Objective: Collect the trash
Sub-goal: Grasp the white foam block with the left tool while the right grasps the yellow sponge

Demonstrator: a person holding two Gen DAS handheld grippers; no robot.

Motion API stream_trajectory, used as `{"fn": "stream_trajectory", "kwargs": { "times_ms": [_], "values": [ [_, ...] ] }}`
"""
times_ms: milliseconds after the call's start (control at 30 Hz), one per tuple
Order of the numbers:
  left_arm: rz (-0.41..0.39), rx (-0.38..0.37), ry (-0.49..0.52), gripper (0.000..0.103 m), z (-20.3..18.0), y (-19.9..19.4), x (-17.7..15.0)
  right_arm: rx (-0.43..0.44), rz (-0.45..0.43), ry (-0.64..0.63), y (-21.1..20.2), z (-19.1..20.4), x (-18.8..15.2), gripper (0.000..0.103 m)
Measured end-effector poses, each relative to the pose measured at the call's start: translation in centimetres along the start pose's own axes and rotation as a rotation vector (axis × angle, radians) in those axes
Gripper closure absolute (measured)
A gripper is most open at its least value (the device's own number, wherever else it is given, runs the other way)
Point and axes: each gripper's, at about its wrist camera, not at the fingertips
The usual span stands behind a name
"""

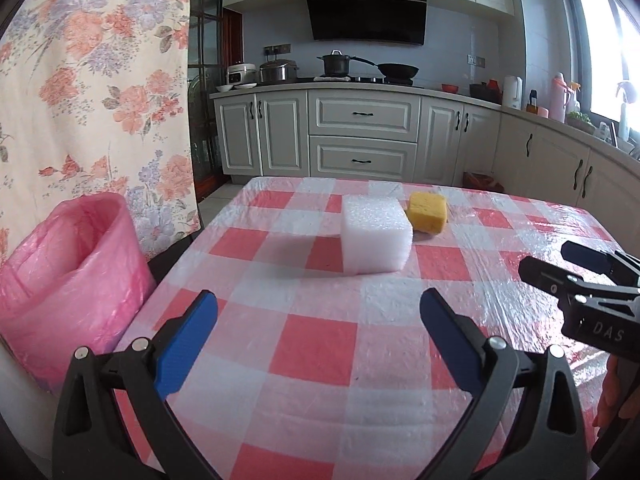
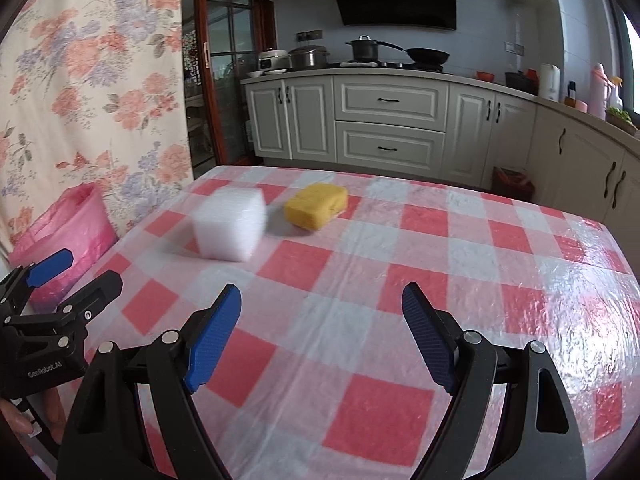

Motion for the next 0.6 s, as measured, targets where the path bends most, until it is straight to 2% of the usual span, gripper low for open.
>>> {"fn": "stream_trajectory", "kwargs": {
  "times_ms": [267,600],
  "values": [
    [0.010,0.001,0.016,0.005,-0.8,2.7,2.1,0.009,0.034,0.019,3.4,-1.4,3.0,0.026],
    [0.064,0.029,-0.031,0.005,2.7,5.2,3.6,0.031,0.086,0.023,10.3,0.1,8.3,0.026]
  ]
}}
Point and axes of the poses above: each gripper's, at about its wrist camera, not at the fingertips, and y roughly the way its jaws point, z to its left, x to its top, and after that the axes turned 8 degrees about z, right-handed
